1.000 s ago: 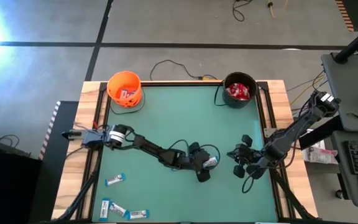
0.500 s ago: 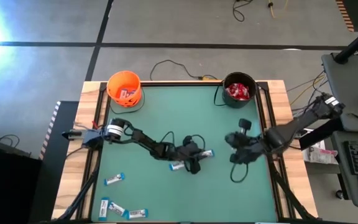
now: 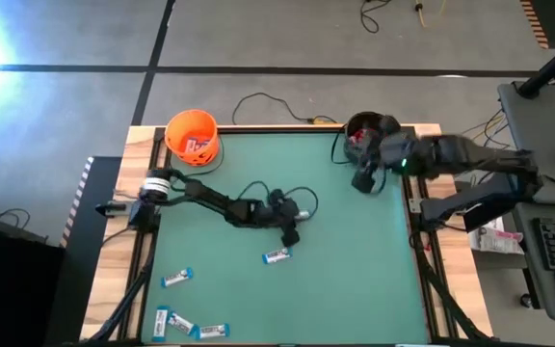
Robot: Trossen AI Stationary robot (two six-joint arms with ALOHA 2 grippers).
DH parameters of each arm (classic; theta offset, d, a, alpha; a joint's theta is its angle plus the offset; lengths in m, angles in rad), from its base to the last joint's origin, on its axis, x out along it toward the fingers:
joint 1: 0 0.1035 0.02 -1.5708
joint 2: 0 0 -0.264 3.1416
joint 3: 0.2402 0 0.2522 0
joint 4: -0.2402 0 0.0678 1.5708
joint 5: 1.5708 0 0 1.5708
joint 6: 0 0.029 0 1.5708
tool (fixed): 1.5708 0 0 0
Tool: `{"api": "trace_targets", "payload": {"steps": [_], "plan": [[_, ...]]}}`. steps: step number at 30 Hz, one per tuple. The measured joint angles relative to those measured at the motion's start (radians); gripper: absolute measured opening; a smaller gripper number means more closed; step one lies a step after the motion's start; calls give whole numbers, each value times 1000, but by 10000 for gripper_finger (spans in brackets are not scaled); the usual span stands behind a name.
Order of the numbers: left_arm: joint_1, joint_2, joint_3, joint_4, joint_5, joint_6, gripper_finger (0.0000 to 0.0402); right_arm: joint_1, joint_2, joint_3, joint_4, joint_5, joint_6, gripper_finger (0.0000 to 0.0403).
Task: Sort candy by brand, put in halloween buckets
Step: Put the white chocolate into the orange bucket
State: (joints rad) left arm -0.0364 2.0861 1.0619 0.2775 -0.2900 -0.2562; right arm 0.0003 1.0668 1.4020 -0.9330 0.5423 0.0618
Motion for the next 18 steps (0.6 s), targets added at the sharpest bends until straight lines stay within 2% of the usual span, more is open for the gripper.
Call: {"api": "trace_targets", "payload": {"steps": [5,8,12,15,18], "plan": [[35,-199,-16,-279,24,-55,94,-122,5,26,-4,-145,190,9],[82,-352,-28,-383,118,-79,94,-178,20,-5,-46,-219,317,9],[167,-543,-41,-481,131,-45,94,-226,50,-48,-114,-265,465,9],[255,-666,-39,-594,135,5,94,-246,63,-74,-46,-264,520,9],[355,-758,-35,-787,123,-10,94,-270,79,-91,113,-272,474,9]]}}
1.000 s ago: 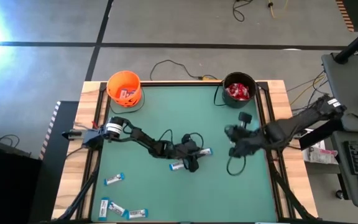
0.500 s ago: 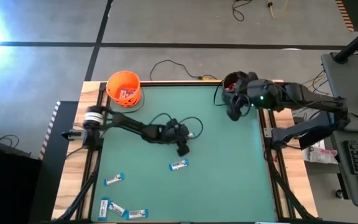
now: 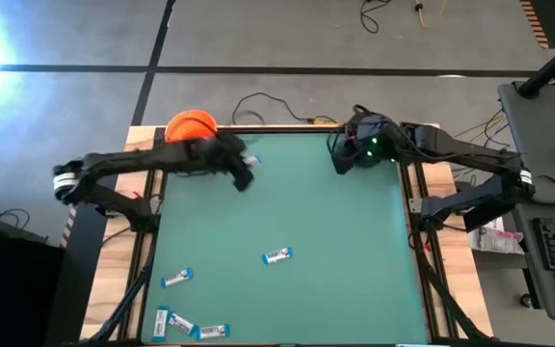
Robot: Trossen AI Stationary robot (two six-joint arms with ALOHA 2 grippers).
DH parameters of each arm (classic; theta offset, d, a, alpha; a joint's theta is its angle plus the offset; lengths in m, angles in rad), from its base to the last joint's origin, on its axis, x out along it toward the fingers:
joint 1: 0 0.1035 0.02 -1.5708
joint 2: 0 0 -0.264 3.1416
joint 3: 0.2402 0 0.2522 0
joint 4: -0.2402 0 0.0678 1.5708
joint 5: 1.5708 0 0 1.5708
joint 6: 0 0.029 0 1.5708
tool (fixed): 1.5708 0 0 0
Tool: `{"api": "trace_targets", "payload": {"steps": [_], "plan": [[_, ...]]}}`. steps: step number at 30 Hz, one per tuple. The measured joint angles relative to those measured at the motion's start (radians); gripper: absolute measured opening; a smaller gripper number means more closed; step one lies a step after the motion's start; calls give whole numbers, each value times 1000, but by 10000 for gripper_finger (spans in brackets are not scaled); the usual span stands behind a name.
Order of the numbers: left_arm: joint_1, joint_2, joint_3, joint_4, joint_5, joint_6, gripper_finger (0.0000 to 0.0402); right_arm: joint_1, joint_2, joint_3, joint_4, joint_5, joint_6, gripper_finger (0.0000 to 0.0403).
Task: Sort candy by brand, put in halloween buckets
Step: Put the white chocolate into the orange bucket
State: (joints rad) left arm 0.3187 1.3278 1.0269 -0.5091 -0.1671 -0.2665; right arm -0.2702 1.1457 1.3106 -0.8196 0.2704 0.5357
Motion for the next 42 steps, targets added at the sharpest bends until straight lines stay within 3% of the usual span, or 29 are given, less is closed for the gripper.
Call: {"api": "trace_targets", "payload": {"steps": [5,9,17,26,33,37,42], "plan": [[184,-128,5,-147,-53,53,94,-37,45,3,192,-70,-71,9],[334,-168,42,-204,-52,112,94,-38,73,12,287,-75,-2,9],[572,-36,136,-314,-53,182,94,-38,101,38,326,-88,41,9],[646,232,240,-440,-59,180,93,-38,89,37,280,-88,55,9],[693,326,276,-474,-24,222,96,-21,24,47,170,-99,38,9],[712,337,283,-523,-25,192,118,-9,-44,62,118,-115,-50,9],[720,334,303,-565,-25,151,173,-9,-124,63,96,-176,-151,9]]}}
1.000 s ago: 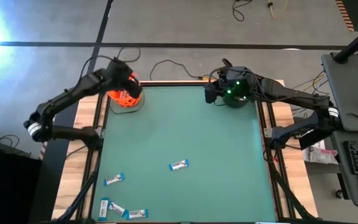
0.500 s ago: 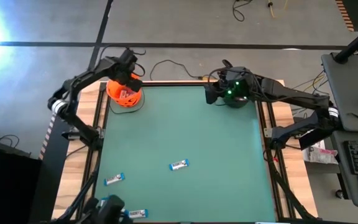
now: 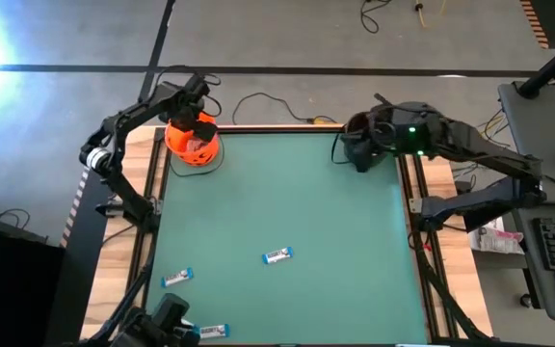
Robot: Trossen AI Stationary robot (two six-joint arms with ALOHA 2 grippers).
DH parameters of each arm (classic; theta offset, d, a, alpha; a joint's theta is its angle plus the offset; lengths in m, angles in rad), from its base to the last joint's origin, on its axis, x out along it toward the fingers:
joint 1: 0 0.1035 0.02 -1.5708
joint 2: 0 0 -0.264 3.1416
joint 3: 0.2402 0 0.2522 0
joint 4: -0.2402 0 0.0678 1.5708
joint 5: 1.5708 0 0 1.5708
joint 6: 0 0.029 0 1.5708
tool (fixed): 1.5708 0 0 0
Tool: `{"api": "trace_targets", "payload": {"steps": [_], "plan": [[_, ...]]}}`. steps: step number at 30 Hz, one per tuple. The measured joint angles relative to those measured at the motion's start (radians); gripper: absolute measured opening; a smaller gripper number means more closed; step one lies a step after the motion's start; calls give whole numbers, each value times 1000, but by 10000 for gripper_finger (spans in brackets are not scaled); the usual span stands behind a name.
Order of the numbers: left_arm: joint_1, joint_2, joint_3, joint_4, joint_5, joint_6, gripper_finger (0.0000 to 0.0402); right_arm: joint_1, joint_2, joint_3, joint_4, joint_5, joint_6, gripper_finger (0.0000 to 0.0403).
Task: Sort candy by brand, put in halloween buckets
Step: Put the white chocolate into the orange bucket
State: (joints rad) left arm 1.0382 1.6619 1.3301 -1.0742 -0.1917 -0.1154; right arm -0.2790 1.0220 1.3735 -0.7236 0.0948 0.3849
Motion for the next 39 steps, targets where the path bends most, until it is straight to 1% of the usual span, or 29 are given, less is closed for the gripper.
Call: {"api": "trace_targets", "payload": {"steps": [4,7,9,11,15,18,20,23,26,30,31,34,36,39], "plan": [[-7,-2,84,-133,5,-1,225,0,-45,0,-17,7,-100,9],[-57,-32,170,-251,79,-35,250,0,-65,0,-51,68,-174,9],[-130,-78,210,-247,126,-65,256,-1,-74,0,-69,105,-192,9],[-234,-131,235,-217,159,-84,257,-1,-80,0,-87,113,-204,9],[-479,-213,227,-94,159,-136,258,0,-78,-2,-137,108,-196,9],[-676,-244,170,37,98,-181,258,0,-70,-5,-175,99,-178,9],[-804,-248,108,128,65,-185,258,0,-65,-10,-194,76,-176,9],[-1000,-248,-15,342,11,-185,258,0,-63,-16,-249,53,-189,9],[-1159,-247,-155,566,-45,-222,259,6,-66,-22,-361,63,-215,9],[-1271,-225,-335,808,-144,-362,259,8,-67,-35,-428,89,-189,9],[-1291,-213,-373,852,-151,-382,259,8,-67,-36,-431,89,-178,9],[-1345,-156,-452,954,-126,-400,259,9,-66,-37,-420,89,-144,9],[-1368,-121,-471,1000,-89,-400,259,9,-64,-37,-412,89,-113,9],[-1397,-62,-473,1035,-80,-395,259,9,-62,-37,-419,89,-78,9]]}}
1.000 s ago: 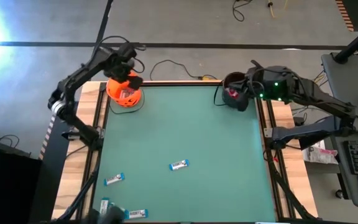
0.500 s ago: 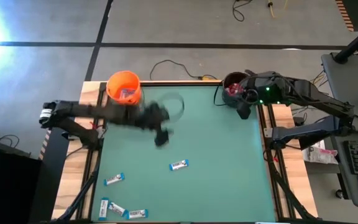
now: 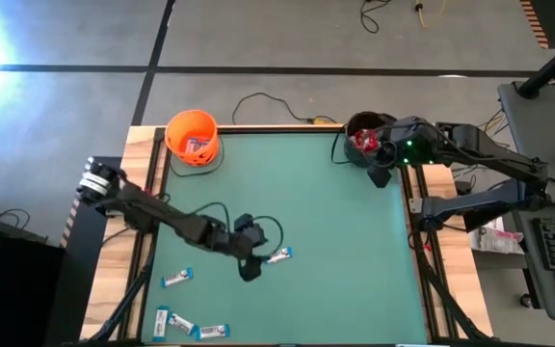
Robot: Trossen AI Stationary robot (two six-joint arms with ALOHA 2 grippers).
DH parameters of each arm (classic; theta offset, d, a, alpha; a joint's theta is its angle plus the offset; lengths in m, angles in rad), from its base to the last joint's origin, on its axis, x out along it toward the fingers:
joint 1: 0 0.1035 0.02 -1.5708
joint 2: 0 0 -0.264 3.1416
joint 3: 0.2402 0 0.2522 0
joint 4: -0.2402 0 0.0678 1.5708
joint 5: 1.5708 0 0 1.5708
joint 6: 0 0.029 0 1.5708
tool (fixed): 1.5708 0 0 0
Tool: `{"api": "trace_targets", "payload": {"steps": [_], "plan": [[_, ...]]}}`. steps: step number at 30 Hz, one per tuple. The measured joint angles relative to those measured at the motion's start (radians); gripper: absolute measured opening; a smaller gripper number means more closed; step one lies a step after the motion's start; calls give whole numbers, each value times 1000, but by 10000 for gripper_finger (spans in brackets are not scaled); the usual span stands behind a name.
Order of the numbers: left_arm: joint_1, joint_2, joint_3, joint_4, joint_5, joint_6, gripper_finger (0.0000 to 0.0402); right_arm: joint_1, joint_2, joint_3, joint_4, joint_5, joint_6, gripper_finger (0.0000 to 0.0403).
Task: Sort candy by brand, put in halloween buckets
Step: Put the white chocolate into the orange bucket
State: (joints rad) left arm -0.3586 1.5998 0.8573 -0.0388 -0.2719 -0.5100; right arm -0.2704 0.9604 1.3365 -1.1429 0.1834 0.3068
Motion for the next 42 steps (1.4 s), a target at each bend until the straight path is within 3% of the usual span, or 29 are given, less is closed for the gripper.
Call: {"api": "trace_targets", "payload": {"steps": [9,12,20,26,35,42], "plan": [[-58,212,-2,203,-102,-7,259,-3,37,-2,-95,32,42,9],[-51,283,-1,269,-182,-29,259,-3,62,-7,-114,38,50,9],[-33,415,3,437,-142,-22,259,-3,138,-8,-190,37,16,9],[-36,490,6,509,-210,-12,256,-3,181,-9,-191,36,-18,9],[-44,568,6,647,-258,132,196,-3,206,-3,-215,45,-83,9],[-45,631,5,786,-299,116,138,-3,206,9,-232,46,-81,9]]}}
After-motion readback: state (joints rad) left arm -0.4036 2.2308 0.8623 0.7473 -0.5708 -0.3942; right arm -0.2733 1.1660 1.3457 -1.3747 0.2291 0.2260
